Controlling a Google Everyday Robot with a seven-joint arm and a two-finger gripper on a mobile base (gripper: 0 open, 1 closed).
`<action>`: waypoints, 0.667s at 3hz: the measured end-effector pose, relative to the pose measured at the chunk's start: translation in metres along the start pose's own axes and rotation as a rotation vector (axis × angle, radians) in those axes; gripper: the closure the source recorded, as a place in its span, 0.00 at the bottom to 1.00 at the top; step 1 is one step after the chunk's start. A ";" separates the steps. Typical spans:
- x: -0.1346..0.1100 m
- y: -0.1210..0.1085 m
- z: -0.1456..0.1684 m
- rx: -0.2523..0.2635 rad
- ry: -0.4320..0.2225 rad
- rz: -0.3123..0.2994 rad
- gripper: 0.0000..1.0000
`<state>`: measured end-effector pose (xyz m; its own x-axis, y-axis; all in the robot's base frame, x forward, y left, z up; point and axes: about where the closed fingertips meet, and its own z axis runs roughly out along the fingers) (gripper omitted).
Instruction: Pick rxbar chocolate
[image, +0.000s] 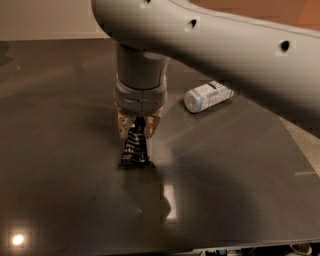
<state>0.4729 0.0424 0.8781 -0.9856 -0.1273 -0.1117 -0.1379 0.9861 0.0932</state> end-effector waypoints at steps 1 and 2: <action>-0.001 0.006 -0.025 -0.010 -0.021 -0.024 1.00; -0.001 0.019 -0.072 0.003 -0.058 -0.056 1.00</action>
Offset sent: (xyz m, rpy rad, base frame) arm -0.0112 0.0091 0.0794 -0.0204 -0.0411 0.0609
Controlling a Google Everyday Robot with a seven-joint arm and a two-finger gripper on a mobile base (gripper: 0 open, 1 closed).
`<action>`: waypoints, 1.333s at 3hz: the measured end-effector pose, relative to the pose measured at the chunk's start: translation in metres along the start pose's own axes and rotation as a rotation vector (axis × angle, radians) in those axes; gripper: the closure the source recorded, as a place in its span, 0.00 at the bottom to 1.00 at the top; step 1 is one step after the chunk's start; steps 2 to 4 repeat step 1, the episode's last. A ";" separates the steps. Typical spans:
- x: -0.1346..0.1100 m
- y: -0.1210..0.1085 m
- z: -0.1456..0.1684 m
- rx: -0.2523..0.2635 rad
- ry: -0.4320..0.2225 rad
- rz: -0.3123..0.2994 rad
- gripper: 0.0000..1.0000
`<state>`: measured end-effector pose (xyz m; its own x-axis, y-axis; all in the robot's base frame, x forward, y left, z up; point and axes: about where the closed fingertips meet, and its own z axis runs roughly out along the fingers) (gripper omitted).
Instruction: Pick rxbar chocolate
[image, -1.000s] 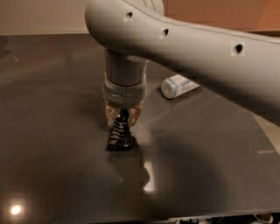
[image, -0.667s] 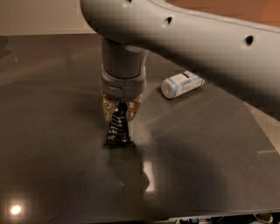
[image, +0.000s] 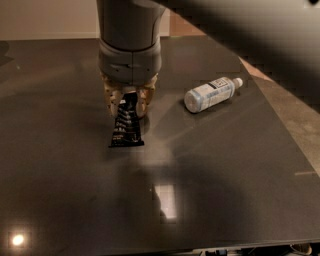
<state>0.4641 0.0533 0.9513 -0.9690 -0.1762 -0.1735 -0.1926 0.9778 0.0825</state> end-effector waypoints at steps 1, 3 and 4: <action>0.000 0.000 0.000 0.000 0.000 0.000 1.00; 0.000 0.000 0.000 0.000 0.000 0.000 1.00; 0.000 0.000 0.000 0.000 0.000 0.000 1.00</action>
Offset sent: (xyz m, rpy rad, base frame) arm 0.0000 0.0000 0.0000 0.0000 0.0000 0.0000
